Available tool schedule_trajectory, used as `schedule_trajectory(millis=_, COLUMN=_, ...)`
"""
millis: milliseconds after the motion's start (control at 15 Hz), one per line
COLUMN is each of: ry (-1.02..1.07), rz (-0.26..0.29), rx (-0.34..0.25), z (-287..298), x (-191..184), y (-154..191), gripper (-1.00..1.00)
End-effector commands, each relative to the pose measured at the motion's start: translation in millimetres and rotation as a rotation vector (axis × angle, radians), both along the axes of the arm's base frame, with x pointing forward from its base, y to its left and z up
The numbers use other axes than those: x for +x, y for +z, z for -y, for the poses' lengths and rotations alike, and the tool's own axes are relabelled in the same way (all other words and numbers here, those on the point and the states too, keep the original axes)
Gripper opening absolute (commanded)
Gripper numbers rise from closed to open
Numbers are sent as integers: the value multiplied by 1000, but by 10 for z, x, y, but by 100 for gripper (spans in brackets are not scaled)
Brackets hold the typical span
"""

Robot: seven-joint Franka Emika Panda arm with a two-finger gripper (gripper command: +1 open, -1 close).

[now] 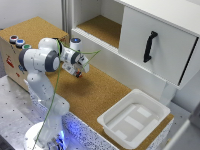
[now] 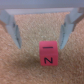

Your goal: Slide the pink block to the right

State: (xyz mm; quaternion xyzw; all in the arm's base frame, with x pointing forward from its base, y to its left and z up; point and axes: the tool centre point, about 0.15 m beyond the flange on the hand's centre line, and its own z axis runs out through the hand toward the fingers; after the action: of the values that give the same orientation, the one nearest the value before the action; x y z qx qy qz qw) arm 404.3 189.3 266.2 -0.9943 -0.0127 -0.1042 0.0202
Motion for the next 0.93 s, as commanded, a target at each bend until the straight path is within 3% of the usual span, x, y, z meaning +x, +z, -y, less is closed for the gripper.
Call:
schedule_trajectory(millis=0, ry=-12, rz=66, rx=69, z=-217, x=-448, y=355, gripper=100)
schedule_trajectory(millis=200, ry=-20, rz=44, rx=190, z=-225, x=-403, y=199, gripper=100)
schedule_trajectory(millis=267, ry=-15, rz=35, rx=238, z=-221, x=-389, y=158, gripper=-100)
schedule_trajectory(millis=333, ry=2, rz=31, rx=289, z=-216, x=-379, y=123, gripper=-100)
schedule_trajectory(millis=467, ry=41, rz=18, rx=307, z=-256, x=-338, y=43, gripper=-100)
schedule_trajectory(millis=867, ry=105, rz=-29, rx=235, z=-384, x=-147, y=-155, gripper=-100)
